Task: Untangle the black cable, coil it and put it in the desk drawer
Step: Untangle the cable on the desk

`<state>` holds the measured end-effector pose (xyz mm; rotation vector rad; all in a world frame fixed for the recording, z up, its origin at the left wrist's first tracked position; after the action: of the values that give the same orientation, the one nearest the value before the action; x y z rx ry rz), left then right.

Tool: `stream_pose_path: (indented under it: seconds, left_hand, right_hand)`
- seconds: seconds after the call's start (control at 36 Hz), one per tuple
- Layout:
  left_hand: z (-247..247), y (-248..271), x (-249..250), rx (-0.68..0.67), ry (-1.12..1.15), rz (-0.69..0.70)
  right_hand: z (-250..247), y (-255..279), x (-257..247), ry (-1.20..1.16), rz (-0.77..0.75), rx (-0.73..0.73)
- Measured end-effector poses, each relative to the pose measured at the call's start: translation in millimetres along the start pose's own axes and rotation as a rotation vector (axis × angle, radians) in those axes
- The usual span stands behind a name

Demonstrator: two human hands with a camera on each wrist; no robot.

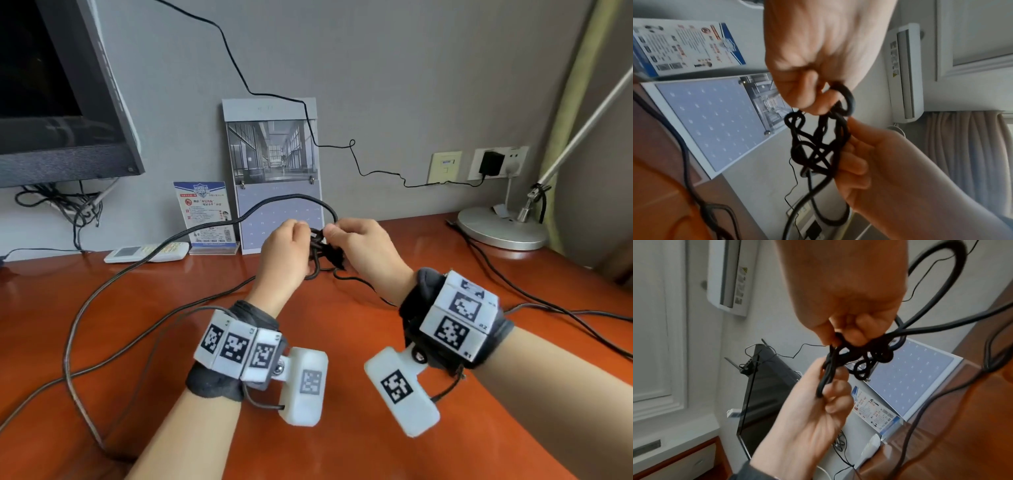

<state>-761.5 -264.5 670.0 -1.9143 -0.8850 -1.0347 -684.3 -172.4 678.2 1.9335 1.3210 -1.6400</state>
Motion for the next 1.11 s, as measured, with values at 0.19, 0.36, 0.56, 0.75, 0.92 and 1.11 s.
stream_pose_path:
  seconds: [0.19,0.36,0.56,0.75,0.92,1.11]
  left_hand:
    - [-14,1,-6,-0.053,0.223,-0.060]
    - [-13,-1,-9,-0.069,0.299,-0.156]
    - [-11,5,-1,-0.098,0.468,-0.194]
    - [-6,13,10,-0.285,0.900,-0.174]
    - [-5,11,5,-0.216,0.862,-0.054]
    - [-10,8,0,-0.187,0.682,-0.006]
  right_hand:
    - [-12,22,4,0.182,-0.485,-0.036]
    - [-30,40,25,0.718,-0.751,0.114]
    - [-33,19,28,1.040,-0.699,0.202]
    - [-24,17,33,0.799,-0.614,0.116]
    - [-29,21,35,0.891,-0.742,0.145]
    - [-26,21,29,0.923,-0.849,0.252]
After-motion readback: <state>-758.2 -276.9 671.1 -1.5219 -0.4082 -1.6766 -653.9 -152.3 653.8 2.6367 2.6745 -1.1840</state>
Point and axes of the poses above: each hand's wrist, its own y-axis away from the middle knuckle, its own z-axis out of the palm, x = y × z, the point moved 1 cm from there along -y, towards the middle knuckle, and after that the axes turned 3 degrees about -z, right-handed, at the moved point
